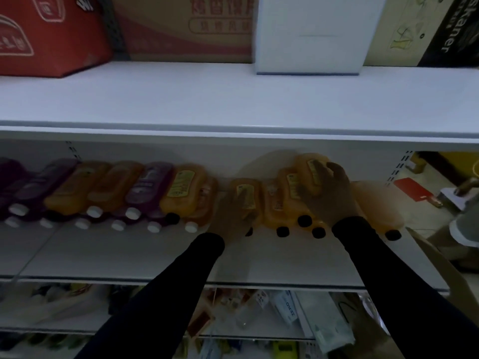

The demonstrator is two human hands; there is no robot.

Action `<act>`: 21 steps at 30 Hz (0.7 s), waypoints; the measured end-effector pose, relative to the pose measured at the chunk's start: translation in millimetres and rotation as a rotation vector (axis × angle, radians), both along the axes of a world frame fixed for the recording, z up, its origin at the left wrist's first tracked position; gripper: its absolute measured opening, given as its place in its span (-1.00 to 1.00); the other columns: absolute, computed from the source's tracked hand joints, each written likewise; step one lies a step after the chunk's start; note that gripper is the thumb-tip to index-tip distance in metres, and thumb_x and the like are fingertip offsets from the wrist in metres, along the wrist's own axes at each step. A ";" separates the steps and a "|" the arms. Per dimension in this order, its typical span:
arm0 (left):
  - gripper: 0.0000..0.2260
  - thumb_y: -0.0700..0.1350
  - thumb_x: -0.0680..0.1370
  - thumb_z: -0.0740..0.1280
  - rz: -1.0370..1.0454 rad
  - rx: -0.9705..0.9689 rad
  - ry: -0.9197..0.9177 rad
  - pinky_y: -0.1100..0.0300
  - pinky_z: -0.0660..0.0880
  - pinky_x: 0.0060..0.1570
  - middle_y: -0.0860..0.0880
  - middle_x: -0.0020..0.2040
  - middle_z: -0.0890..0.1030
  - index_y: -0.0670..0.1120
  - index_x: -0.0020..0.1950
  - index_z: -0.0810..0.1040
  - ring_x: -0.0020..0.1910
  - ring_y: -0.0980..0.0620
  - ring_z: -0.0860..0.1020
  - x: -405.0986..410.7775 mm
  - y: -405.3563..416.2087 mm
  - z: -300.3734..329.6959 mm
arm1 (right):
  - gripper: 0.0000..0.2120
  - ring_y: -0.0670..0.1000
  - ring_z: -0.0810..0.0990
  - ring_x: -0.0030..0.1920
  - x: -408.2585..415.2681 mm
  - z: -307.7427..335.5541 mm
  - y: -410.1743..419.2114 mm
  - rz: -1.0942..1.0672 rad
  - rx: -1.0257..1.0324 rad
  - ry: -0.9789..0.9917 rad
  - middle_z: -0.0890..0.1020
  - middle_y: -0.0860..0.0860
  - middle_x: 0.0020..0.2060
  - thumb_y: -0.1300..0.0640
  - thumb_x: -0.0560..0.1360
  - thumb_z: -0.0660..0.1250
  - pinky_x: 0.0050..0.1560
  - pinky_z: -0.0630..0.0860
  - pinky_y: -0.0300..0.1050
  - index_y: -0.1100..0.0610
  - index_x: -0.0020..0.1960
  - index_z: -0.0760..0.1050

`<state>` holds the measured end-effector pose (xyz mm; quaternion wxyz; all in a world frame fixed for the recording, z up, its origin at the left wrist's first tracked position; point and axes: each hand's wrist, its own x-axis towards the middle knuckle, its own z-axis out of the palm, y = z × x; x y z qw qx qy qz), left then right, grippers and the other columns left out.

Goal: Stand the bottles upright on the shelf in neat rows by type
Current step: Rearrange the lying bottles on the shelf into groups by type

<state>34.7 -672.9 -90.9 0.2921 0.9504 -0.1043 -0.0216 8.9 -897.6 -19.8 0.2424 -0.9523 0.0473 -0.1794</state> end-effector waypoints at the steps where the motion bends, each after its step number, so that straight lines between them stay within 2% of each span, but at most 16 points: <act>1: -0.43 0.08 0.60 0.24 -0.003 -0.008 -0.081 0.04 0.16 0.41 -0.15 0.52 0.21 -0.07 0.54 0.18 0.47 -0.15 0.22 -1.7 6.8 9.7 | -0.40 0.19 0.34 0.38 0.1 2.8 8.7 0.036 0.034 -0.059 0.31 0.16 0.43 -0.08 0.49 0.34 0.36 0.31 0.03 0.10 0.45 0.32; 4: -0.68 -0.08 0.58 0.26 -0.014 -0.075 -0.273 0.08 0.39 0.18 -0.19 0.22 0.53 -0.15 0.30 0.49 0.19 -0.19 0.50 -11.6 39.8 40.4 | -0.49 0.12 0.37 0.36 5.6 3.3 43.8 0.198 0.085 -0.093 0.37 0.12 0.40 -0.06 0.54 0.31 0.32 0.25 -0.13 0.08 0.44 0.35; 6: -0.75 -0.09 0.53 0.25 0.015 -0.017 -0.408 0.01 0.44 0.10 -0.21 0.03 0.61 -0.18 0.11 0.58 0.06 -0.22 0.54 -16.8 68.3 52.2 | -0.52 0.08 0.36 0.36 9.3 -1.8 72.8 0.289 0.066 -0.057 0.41 0.10 0.38 -0.07 0.57 0.26 0.29 0.16 -0.24 0.06 0.44 0.35; 7: -0.73 -0.05 0.51 0.24 0.034 0.038 -0.429 0.00 0.43 0.11 -0.20 0.01 0.62 -0.18 0.07 0.59 0.06 -0.21 0.54 -17.8 83.0 55.9 | -0.52 0.06 0.36 0.37 11.7 -5.6 88.0 0.326 0.072 -0.031 0.42 0.10 0.38 -0.06 0.57 0.26 0.28 0.14 -0.29 0.06 0.44 0.35; 8: -0.70 -0.02 0.48 0.23 0.054 0.100 -0.412 0.01 0.41 0.15 -0.18 0.04 0.62 -0.16 0.08 0.58 0.10 -0.19 0.54 -19.8 96.8 58.3 | -0.52 0.06 0.36 0.37 13.0 -9.6 103.6 0.360 0.091 0.007 0.42 0.11 0.37 -0.04 0.57 0.27 0.29 0.15 -0.30 0.07 0.45 0.35; 11: -0.60 -0.04 0.48 0.25 0.174 0.183 -0.312 0.02 0.33 0.27 -0.18 0.23 0.55 -0.17 0.27 0.50 0.26 -0.19 0.45 -23.4 135.7 54.0 | -0.51 0.13 0.38 0.36 16.7 -20.9 154.0 0.461 0.113 0.116 0.46 0.14 0.32 -0.01 0.53 0.33 0.33 0.21 -0.18 0.10 0.42 0.37; 13: -0.55 -0.08 0.50 0.30 0.240 0.198 -0.280 0.03 0.29 0.32 -0.21 0.33 0.48 -0.17 0.38 0.43 0.33 -0.20 0.39 -27.3 163.7 49.5 | -0.47 0.20 0.39 0.34 20.5 -29.4 186.9 0.504 0.076 0.189 0.46 0.17 0.29 -0.08 0.50 0.35 0.35 0.29 -0.06 0.08 0.40 0.36; 14: -0.55 -0.08 0.50 0.33 0.263 0.173 -0.267 0.04 0.32 0.30 -0.21 0.33 0.48 -0.17 0.38 0.44 0.32 -0.20 0.40 -28.1 178.7 48.8 | -0.39 0.22 0.36 0.36 22.8 -32.7 202.9 0.491 0.032 0.205 0.40 0.19 0.34 -0.14 0.48 0.34 0.37 0.29 0.01 0.08 0.44 0.31; 16: -0.55 0.00 0.50 0.27 0.318 0.144 -0.257 0.03 0.35 0.23 -0.23 0.30 0.49 -0.15 0.36 0.46 0.28 -0.22 0.44 -27.6 208.5 49.7 | -0.21 0.22 0.23 0.44 25.2 -37.8 233.3 0.459 0.001 0.184 0.23 0.21 0.44 -0.25 0.43 0.34 0.42 0.19 0.04 0.07 0.52 0.19; 17: -0.49 0.07 0.51 0.17 0.321 0.203 -0.277 0.01 0.31 0.29 -0.21 0.36 0.46 -0.13 0.42 0.40 0.34 -0.21 0.39 -24.9 222.5 50.2 | -0.13 0.21 0.15 0.48 27.6 -39.6 246.9 0.456 -0.008 0.170 0.18 0.22 0.47 -0.32 0.40 0.33 0.45 0.12 0.06 0.08 0.54 0.14; 19: -0.41 0.13 0.53 -0.03 0.247 0.431 -0.337 0.00 0.10 0.45 -0.13 0.49 0.31 -0.02 0.54 0.22 0.49 -0.17 0.18 -16.8 249.6 48.9 | -0.02 0.17 -0.01 0.53 34.1 -43.9 268.4 0.452 -0.088 0.196 0.07 0.15 0.54 -0.41 0.37 0.29 0.49 -0.06 0.09 0.09 0.57 0.02; 21: -0.43 0.08 0.54 -0.08 0.178 0.609 -0.337 -0.05 0.05 0.45 -0.08 0.54 0.22 0.05 0.57 0.12 0.55 -0.18 0.02 -12.9 269.1 46.2 | -0.04 0.15 -0.10 0.55 39.4 -49.8 278.2 0.429 -0.180 0.240 0.00 0.11 0.56 -0.37 0.42 0.28 0.48 -0.17 0.09 0.08 0.58 -0.05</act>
